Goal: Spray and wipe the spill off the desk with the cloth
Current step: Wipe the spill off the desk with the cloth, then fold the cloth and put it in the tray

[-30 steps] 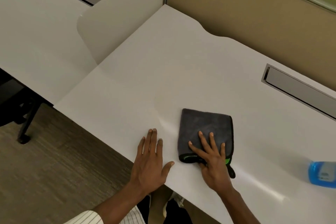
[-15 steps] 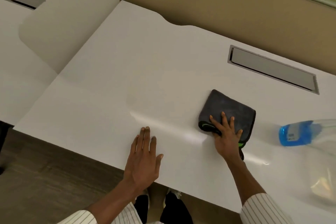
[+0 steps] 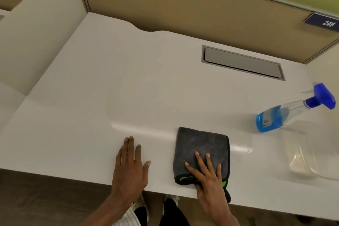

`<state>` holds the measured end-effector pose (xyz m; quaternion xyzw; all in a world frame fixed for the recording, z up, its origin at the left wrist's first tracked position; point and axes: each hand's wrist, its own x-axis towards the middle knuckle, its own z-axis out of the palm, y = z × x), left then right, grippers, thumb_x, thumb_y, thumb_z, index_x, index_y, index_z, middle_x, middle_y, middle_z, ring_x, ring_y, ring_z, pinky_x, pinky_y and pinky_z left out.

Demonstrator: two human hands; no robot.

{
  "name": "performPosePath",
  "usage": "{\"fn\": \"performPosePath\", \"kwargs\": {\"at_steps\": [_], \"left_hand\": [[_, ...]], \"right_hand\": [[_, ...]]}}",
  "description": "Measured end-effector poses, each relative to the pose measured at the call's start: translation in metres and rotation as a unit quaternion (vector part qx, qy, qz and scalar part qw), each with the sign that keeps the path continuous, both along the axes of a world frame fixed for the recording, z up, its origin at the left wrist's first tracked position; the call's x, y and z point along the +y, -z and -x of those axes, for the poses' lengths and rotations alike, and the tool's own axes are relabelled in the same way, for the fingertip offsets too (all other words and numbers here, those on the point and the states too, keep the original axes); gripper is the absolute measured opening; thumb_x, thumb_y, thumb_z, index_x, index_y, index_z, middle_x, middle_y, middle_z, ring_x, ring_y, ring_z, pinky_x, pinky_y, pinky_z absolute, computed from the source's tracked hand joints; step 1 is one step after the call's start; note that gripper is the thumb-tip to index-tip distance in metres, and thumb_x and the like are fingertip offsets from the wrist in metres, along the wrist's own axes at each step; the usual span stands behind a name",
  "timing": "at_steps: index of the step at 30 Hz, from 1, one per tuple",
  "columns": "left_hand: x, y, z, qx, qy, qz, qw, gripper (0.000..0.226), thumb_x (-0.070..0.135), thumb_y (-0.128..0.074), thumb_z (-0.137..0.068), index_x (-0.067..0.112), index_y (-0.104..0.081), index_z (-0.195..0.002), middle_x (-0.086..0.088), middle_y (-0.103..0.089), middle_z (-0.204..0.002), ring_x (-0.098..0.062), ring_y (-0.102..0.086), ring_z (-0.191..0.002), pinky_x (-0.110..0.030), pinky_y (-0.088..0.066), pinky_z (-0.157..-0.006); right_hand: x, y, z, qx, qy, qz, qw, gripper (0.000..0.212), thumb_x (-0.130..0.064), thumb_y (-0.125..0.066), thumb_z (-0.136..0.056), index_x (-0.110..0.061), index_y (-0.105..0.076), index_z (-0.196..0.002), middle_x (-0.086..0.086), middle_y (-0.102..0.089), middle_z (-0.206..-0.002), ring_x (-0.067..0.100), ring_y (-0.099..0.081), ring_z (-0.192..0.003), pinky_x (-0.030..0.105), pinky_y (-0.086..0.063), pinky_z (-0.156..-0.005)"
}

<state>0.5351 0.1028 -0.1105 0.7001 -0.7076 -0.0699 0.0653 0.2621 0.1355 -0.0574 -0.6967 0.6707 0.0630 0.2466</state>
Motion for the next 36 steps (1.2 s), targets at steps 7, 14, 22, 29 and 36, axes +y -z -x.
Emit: {"fn": "performPosePath", "kwargs": {"at_steps": [7, 14, 22, 29, 36], "left_hand": [[-0.013, -0.019, 0.011, 0.11, 0.018, -0.032, 0.993, 0.057, 0.038, -0.082, -0.086, 0.009, -0.065, -0.133, -0.019, -0.045, -0.161, -0.038, -0.045, -0.149, -0.05, -0.04, -0.117], [-0.045, -0.073, 0.035, 0.411, -0.046, -0.127, 0.901, 0.052, 0.061, -0.058, -0.09, 0.038, -0.051, -0.135, 0.014, -0.054, -0.147, -0.013, -0.054, -0.133, -0.029, -0.044, -0.11], [-0.064, -0.121, 0.067, 0.673, -0.047, -0.311, 0.669, 0.047, 0.059, -0.054, -0.102, 0.021, -0.077, -0.119, -0.008, -0.076, -0.123, -0.026, -0.072, -0.115, -0.044, -0.06, -0.099], [-0.074, -0.147, 0.116, 0.645, -0.031, -0.269, 0.714, 0.047, 0.02, -0.089, -0.079, 0.016, -0.07, -0.122, -0.004, -0.077, -0.121, -0.026, -0.074, -0.114, -0.042, -0.062, -0.094], [-0.084, -0.181, 0.152, 0.654, 0.031, -0.203, 0.728, 0.039, -0.005, -0.078, -0.087, 0.012, -0.068, -0.12, -0.009, -0.075, -0.121, -0.035, -0.074, -0.109, -0.039, -0.062, -0.091]], "right_hand": [[-0.015, -0.054, -0.019, -0.315, 0.236, 0.004, 0.919, 0.057, -0.004, -0.058, -0.104, -0.057, -0.066, -0.122, -0.026, -0.065, -0.138, 0.009, -0.049, -0.144, 0.037, -0.035, -0.123], [-0.038, -0.114, -0.001, -0.546, 0.413, -0.074, 0.725, 0.035, -0.024, -0.068, -0.095, -0.02, -0.072, -0.13, 0.0, -0.08, -0.12, 0.024, -0.076, -0.11, 0.038, -0.062, -0.094], [-0.062, -0.139, 0.061, -0.674, 0.397, -0.095, 0.616, 0.032, -0.025, -0.066, -0.099, -0.012, -0.074, -0.127, 0.018, -0.07, -0.137, 0.039, -0.07, -0.123, 0.043, -0.062, -0.089], [-0.074, -0.136, 0.136, -0.626, 0.392, -0.121, 0.663, 0.031, -0.023, -0.078, -0.085, -0.014, -0.08, -0.115, 0.015, -0.077, -0.121, 0.028, -0.08, -0.098, 0.039, -0.063, -0.074], [-0.087, -0.146, 0.195, -0.521, 0.185, -0.025, 0.833, 0.046, -0.005, -0.06, -0.103, -0.04, -0.067, -0.131, -0.012, -0.075, -0.123, 0.016, -0.07, -0.118, 0.037, -0.064, -0.093]]}}
